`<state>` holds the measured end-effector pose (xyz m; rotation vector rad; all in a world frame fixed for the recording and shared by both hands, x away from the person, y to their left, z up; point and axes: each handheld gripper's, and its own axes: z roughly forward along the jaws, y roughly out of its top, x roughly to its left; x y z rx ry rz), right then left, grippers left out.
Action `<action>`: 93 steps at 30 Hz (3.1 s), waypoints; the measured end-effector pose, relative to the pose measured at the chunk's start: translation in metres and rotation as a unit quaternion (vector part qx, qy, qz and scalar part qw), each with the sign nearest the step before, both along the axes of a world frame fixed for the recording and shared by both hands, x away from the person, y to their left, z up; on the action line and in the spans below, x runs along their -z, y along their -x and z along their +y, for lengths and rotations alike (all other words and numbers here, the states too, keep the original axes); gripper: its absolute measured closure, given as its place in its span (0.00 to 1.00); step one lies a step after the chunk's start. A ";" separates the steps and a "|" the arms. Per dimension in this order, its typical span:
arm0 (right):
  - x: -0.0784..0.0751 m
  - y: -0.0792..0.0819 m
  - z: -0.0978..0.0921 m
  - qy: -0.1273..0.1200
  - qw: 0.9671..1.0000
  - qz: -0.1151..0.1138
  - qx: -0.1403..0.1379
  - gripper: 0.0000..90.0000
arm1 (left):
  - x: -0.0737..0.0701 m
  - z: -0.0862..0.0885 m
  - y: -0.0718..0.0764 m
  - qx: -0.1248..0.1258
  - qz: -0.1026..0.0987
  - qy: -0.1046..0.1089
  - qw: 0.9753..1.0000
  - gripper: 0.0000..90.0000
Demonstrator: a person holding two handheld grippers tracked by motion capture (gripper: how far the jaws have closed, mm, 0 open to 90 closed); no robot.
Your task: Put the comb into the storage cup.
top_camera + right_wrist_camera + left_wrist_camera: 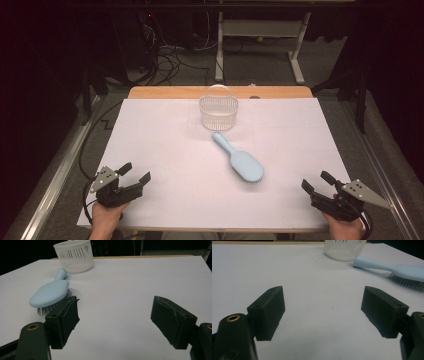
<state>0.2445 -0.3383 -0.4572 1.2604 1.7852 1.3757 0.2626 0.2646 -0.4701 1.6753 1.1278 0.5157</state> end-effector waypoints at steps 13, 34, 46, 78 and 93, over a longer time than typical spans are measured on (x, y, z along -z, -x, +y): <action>0.000 0.001 0.001 0.004 1.000 0.000 0.001 0.26 | 0.000 -0.001 0.000 -0.001 0.001 -0.002 1.000 0.21; -0.003 0.003 0.005 0.004 1.000 0.001 -0.003 0.26 | 0.001 0.000 0.001 0.001 0.002 -0.002 1.000 0.21; -0.012 0.001 0.010 -0.003 1.000 -0.019 -0.001 0.23 | 0.000 0.000 0.001 -0.001 0.000 0.000 1.000 0.21; -0.019 -0.022 0.047 -0.005 0.999 -0.025 -0.046 0.31 | 0.001 -0.001 0.001 0.000 0.001 -0.004 1.000 0.21; -0.021 -0.037 0.067 0.003 0.997 -0.018 -0.074 0.31 | 0.001 -0.001 0.001 0.002 0.001 -0.005 1.000 0.21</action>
